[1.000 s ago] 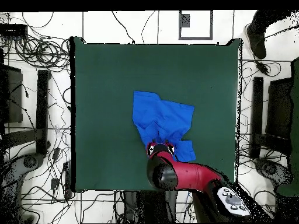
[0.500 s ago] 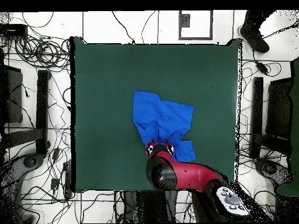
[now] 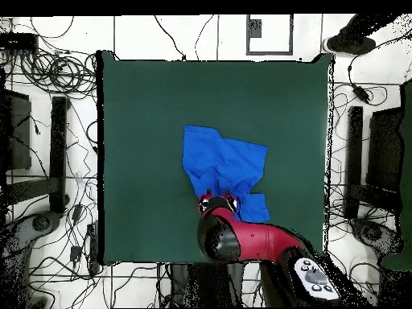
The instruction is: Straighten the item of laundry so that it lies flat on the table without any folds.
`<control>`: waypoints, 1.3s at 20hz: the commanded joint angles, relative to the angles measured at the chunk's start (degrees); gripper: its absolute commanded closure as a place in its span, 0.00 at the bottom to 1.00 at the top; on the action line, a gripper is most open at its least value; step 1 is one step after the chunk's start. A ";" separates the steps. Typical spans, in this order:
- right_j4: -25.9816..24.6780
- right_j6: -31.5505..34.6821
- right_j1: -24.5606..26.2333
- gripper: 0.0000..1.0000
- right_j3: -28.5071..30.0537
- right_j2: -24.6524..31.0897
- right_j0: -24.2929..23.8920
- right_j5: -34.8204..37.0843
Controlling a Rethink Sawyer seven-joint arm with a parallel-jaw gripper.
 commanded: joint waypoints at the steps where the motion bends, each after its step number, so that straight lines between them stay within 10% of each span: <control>1: 2.90 7.93 0.32 0.00 -1.73 4.16 1.76 6.19; 26: 0.91 4.18 2.11 0.00 -6.23 5.48 -1.67 8.88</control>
